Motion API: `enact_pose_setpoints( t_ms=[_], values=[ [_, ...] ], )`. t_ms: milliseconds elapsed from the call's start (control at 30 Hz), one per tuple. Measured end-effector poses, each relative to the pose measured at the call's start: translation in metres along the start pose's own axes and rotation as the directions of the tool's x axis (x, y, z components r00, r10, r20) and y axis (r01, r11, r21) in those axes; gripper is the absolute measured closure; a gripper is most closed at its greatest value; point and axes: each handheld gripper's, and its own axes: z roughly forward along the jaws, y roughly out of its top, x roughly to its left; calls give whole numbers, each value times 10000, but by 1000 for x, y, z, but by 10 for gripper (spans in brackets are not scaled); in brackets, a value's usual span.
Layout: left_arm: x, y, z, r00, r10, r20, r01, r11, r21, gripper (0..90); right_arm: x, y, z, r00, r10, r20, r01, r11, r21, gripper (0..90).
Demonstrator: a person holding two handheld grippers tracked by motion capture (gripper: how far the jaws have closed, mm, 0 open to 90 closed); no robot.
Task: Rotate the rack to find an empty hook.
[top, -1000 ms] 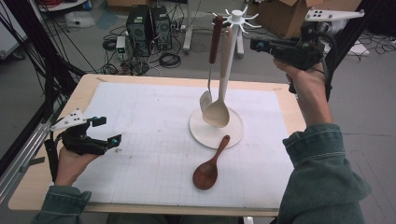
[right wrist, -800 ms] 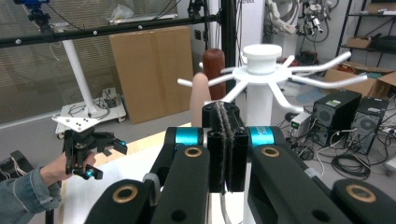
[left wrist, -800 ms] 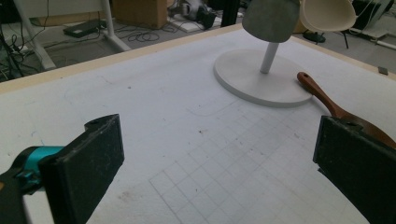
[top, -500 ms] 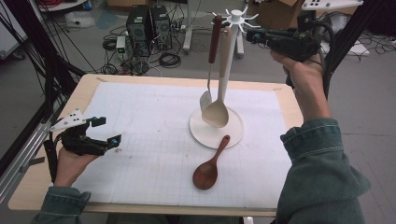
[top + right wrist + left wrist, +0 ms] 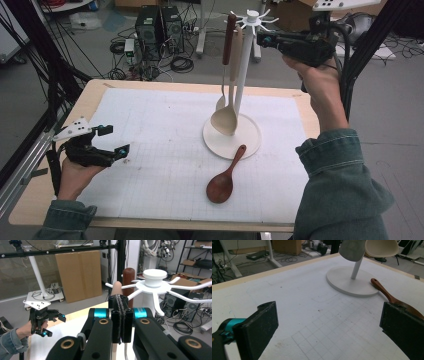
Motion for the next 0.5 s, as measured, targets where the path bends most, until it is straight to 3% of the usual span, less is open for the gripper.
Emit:
enact_pose_setpoints(
  t_ms=[500],
  values=[
    [1,0,-1,10000,-9,4,9,10000,-33,24,8,5,9,9992,-146,366,143,9998,100,900]
  ],
)
